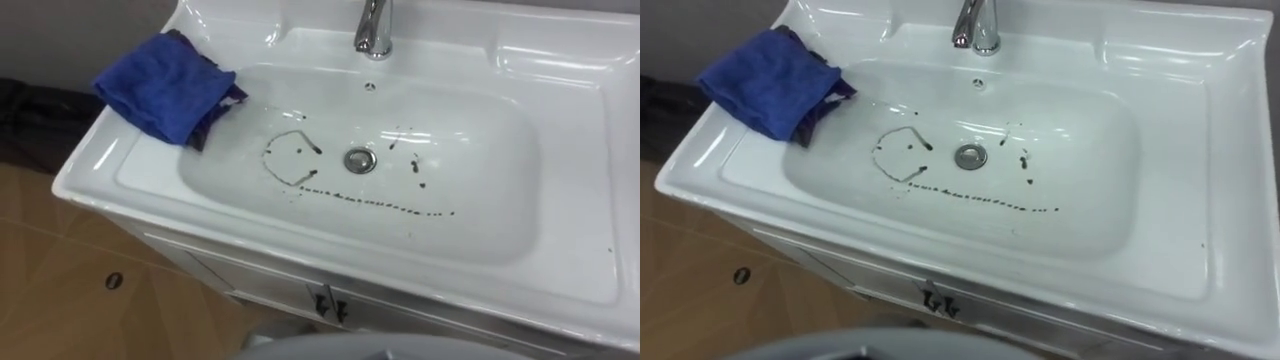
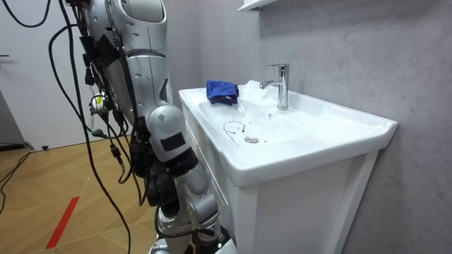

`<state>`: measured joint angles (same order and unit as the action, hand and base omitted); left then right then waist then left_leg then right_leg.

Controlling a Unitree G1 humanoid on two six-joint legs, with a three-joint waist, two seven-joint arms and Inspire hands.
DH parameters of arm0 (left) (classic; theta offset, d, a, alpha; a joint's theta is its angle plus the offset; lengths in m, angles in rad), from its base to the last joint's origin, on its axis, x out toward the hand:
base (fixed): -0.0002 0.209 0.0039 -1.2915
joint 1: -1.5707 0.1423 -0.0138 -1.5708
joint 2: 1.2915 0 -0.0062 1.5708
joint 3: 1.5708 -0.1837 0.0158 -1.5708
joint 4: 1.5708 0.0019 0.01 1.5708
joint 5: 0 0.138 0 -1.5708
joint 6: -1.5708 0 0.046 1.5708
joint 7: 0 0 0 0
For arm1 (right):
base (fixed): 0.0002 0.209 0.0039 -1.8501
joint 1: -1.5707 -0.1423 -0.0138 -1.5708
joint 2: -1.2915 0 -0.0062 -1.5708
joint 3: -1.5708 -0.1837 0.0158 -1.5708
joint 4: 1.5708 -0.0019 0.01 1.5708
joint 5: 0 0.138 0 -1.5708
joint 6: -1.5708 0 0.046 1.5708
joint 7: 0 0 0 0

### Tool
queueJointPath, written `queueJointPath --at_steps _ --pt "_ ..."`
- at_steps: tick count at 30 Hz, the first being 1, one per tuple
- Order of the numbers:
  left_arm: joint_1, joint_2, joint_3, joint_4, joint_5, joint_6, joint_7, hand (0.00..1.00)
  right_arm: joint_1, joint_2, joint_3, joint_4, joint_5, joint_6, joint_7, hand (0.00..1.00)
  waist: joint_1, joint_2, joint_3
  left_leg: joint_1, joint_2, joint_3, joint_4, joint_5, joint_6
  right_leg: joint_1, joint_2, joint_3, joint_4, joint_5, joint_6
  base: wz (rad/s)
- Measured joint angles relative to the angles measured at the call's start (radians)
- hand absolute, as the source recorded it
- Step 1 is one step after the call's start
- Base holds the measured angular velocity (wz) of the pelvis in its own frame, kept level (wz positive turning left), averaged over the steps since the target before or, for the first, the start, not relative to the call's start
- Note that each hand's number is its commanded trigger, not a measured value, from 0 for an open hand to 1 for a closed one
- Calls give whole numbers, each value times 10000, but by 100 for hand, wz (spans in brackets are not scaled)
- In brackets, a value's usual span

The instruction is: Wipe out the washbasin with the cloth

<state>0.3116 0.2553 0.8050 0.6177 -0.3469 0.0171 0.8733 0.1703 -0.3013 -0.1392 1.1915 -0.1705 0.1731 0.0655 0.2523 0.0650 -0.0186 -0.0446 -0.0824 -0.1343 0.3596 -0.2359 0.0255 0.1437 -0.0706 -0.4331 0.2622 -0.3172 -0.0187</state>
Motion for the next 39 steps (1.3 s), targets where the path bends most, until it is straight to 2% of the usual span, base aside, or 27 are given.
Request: queueJointPath --at_steps 3,8,14,18,23,28,31,33,35,37,39 --pt "-248 27 192 -899 731 -220 480 0 197 17 -3 -321 -105 -64 -2 0 18 39 5 -40 -1 -14 -27 6 -12 -66 -9 22 106 -47 -36 0" --pt "-442 332 198 -2092 1639 -233 904 0 467 1 -8 -725 -321 -312 2 0 -58 26 30 -15 12 6 -84 35 -55 -109 15 121 141 -71 -83 -4" --pt "-591 341 167 -3218 3224 -237 1382 0 522 -27 19 -796 -267 -516 42 0 -308 13 54 32 17 98 -133 57 -81 -168 25 249 151 -86 -114 -6" --pt "-630 341 19 -3628 4028 -255 1395 0 604 -29 105 -854 -272 -572 176 0 -362 41 55 56 25 191 -155 57 -81 -191 30 396 131 -85 -114 -11" --pt "-598 341 -310 -4038 4602 -333 1409 0 672 -25 107 -848 -215 -897 246 0 -781 103 76 214 26 282 -290 57 -79 -148 21 571 135 -86 -111 -7" --pt "-621 342 -616 -4595 4845 -530 1408 0 709 -47 383 -725 -182 -965 259 0 -965 95 85 353 74 477 -392 57 -78 -162 38 826 149 -86 -113 -16" --pt "-665 344 -736 -4851 5614 -646 1347 0 772 -37 366 -690 -100 -1019 406 0 -1235 92 101 354 71 487 -386 57 -77 -170 34 847 152 -87 -112 -2" --pt "-698 350 -834 -5026 6114 -707 1176 0 796 -1 365 -689 -187 -1092 490 0 -1419 70 117 355 77 512 -377 57 -77 -144 42 830 139 -86 -112 0" --pt "-814 404 -1255 -5036 6272 -720 995 0 762 11 369 -679 -232 -1098 592 0 -1652 85 150 383 82 525 -382 57 -77 -119 49 851 132 -84 -115 0" --pt "-821 404 -1577 -5036 6349 -720 819 0 728 36 368 -679 -304 -1101 629 0 -1758 79 163 403 102 594 -394 57 -77 -119 61 914 125 -81 -121 -10" --pt "-857 405 -1797 -5041 6370 -720 667 0 727 67 368 -680 -397 -1100 681 0 -1777 69 217 457 176 820 -404 56 -79 -120 110 1110 99 -55 -154 -25"
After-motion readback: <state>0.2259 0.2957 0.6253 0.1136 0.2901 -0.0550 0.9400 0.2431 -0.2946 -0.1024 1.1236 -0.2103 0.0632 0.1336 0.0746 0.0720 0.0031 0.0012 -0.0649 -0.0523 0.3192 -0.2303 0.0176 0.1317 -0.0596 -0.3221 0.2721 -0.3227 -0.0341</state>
